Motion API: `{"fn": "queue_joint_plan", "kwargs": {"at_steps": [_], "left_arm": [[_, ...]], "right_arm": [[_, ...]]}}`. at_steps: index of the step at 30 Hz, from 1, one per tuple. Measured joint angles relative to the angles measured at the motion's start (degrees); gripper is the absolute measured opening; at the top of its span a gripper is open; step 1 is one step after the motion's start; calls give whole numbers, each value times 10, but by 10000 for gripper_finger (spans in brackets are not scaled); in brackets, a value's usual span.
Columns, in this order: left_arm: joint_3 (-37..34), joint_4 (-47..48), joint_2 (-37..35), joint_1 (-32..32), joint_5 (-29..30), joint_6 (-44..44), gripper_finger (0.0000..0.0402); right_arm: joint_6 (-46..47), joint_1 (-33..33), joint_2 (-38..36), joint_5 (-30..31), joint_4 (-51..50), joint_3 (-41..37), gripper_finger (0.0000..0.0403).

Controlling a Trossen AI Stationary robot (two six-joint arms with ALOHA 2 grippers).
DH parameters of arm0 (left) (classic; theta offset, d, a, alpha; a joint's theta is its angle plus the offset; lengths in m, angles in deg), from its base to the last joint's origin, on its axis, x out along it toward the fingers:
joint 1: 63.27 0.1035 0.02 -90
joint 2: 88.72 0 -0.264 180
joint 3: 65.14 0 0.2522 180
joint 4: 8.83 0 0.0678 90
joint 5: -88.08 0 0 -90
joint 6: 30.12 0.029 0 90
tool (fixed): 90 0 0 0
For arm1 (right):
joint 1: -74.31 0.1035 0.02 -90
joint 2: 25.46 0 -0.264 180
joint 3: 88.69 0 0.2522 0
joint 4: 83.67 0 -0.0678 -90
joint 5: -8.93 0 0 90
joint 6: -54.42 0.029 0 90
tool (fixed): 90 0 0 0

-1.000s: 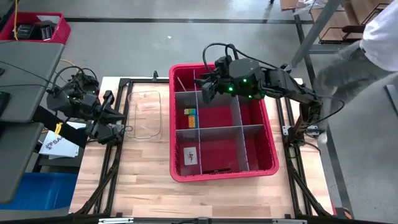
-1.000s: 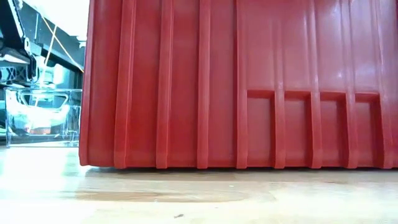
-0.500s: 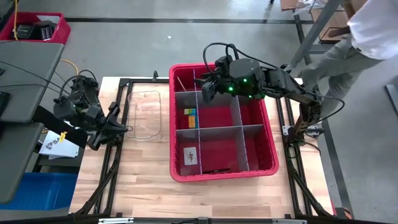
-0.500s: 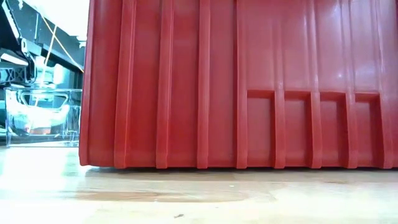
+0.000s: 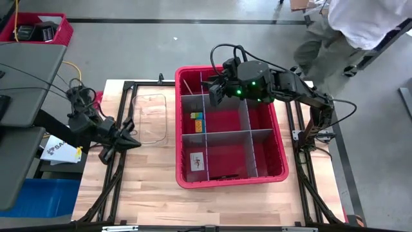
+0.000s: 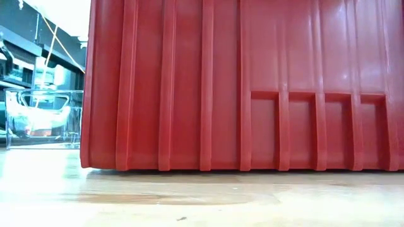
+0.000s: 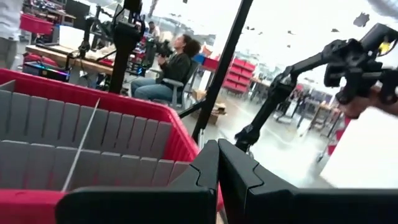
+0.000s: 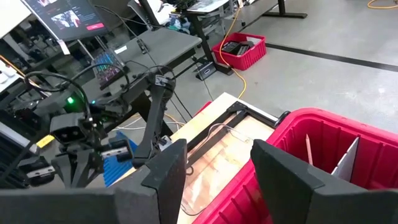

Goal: Sort blocks
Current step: Break down the bin divider

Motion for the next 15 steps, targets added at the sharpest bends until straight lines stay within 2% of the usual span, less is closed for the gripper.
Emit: {"fn": "queue_joint_plan", "kwargs": {"at_steps": [9, 15], "left_arm": [[-5, -36, 88, 140, -146, -48, 0], [-5, -59, 141, 220, -209, -98, 0]], "right_arm": [[-6, 0, 0, 0, 0, 0, 177], [-6, 0, 0, -4, 0, 0, 177]]}}
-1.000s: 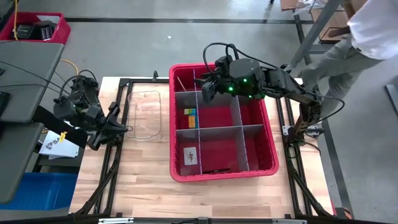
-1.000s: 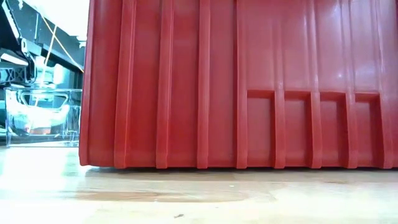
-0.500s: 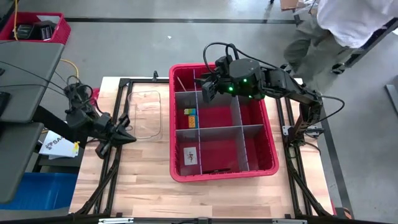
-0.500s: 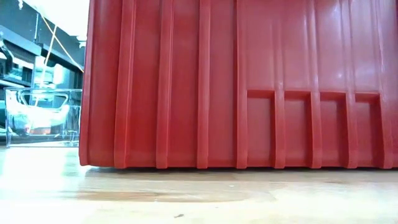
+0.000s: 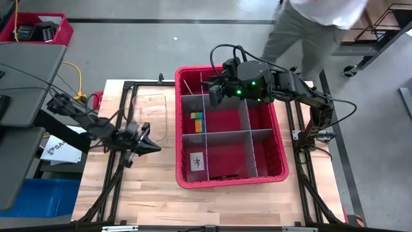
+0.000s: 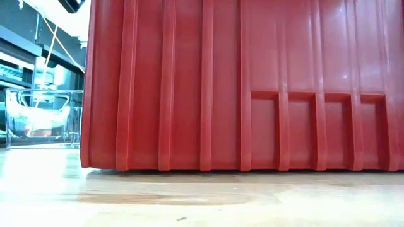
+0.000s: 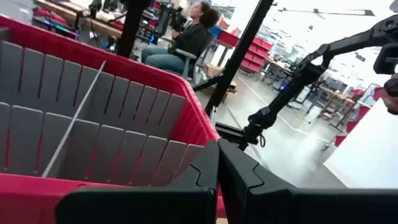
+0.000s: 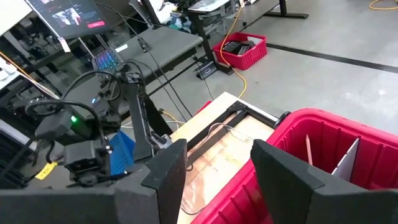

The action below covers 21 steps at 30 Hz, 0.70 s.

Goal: Sort blocks
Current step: Break down the bin divider

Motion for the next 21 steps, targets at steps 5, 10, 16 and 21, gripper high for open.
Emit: {"fn": "queue_joint_plan", "kwargs": {"at_steps": [5, 10, 16, 21], "left_arm": [[0, -8, 8, 33, -25, -6, 3], [0, -31, 4, 46, -22, 4, 17], [0, -34, 5, 49, -17, -25, 55], [4, -37, 5, 49, -29, -40, 106]], "right_arm": [[-4, 0, 0, -1, 0, 0, 177], [-4, 0, 0, -2, 0, 0, 177], [-4, 0, 0, -2, 0, 0, 177], [-4, 0, 0, -3, 0, 0, 177]]}}
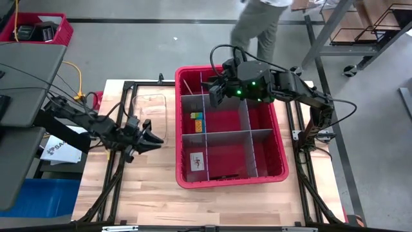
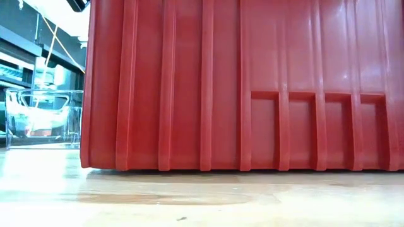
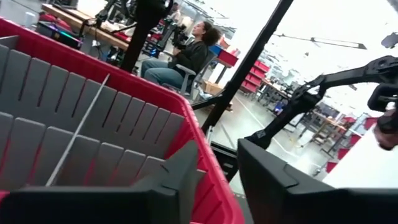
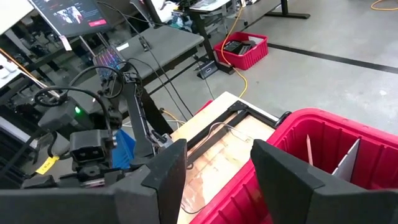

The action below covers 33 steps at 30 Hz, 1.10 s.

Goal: Sort blocks
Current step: Break down the bin divider

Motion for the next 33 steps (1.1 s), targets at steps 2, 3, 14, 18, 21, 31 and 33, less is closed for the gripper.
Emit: {"fn": "queue_joint_plan", "kwargs": {"at_steps": [2, 3, 14, 18, 21, 31, 33], "left_arm": [[6, 0, 0, 0, -3, 0, 128], [10, 0, 0, 0, -4, 0, 138], [25, 3, 0, 0, 5, 19, 197], [28, 8, -8, 0, 6, 44, 198], [57, 32, -12, 0, 39, 71, 198], [216, 256, 78, 37, 84, 138, 198], [233, 280, 109, 39, 98, 139, 198]], "right_arm": [[0, 0, 0, 0, 0, 0, 177], [0, 0, 0, 0, 0, 0, 177], [0, 0, 0, 0, 0, 0, 177], [51, 0, 0, -1, -7, 0, 177], [67, -4, 5, -31, -28, 1, 177], [-10, -16, 12, -140, -313, 0, 177], [-53, -13, 12, -181, -378, 0, 177]]}}
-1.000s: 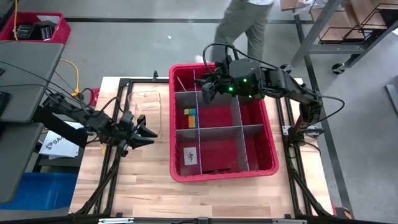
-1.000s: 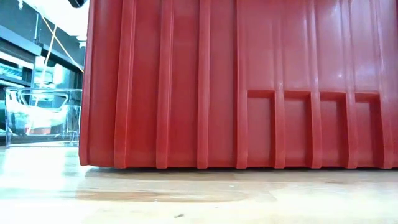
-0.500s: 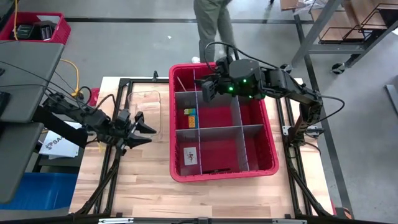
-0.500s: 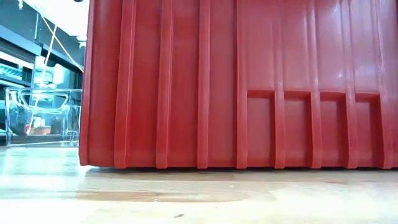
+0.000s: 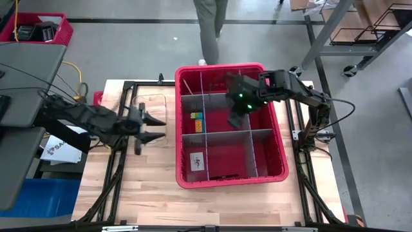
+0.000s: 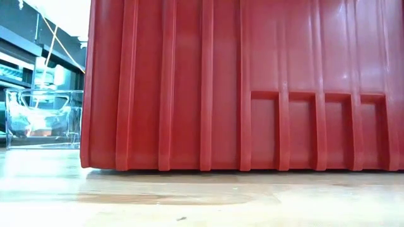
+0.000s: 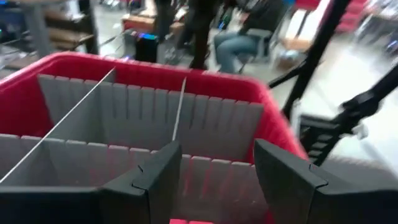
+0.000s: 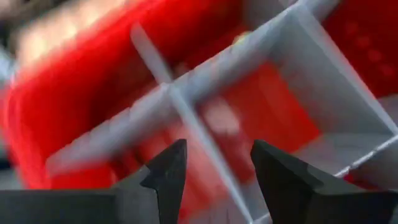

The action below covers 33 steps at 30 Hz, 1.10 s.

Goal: Sort blocks
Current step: Break down the bin divider

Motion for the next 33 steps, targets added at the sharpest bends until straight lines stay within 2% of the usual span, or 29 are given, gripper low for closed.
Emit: {"fn": "queue_joint_plan", "kwargs": {"at_steps": [4, 8, 11, 14, 18, 22, 26, 30, 33], "left_arm": [[6, 3, 59, 0, 27, -13, 198], [6, 8, 103, -8, 29, -109, 198], [6, 7, 119, -17, 29, -174, 198], [6, 5, 122, -22, 29, -199, 198], [6, 2, 113, -24, 40, -184, 198], [7, -17, 91, -25, 72, -122, 198], [7, -19, 62, -25, 94, -96, 198], [7, -17, 35, -25, 95, -92, 198], [7, -17, 19, -25, 106, -76, 198]], "right_arm": [[-119, 26, -6, -50, -2, -31, 177], [-223, 52, -4, -37, -3, -104, 177], [-265, 61, -3, -30, 22, -170, 177], [-291, 64, -5, -30, 49, -233, 177], [-290, 62, -5, -5, 98, -299, 177], [-278, 58, -6, 14, 129, -319, 177], [-279, 57, -6, 71, 144, -317, 177], [-242, 57, -6, 49, 125, -276, 177], [-246, 60, -7, 57, 121, -266, 177]]}}
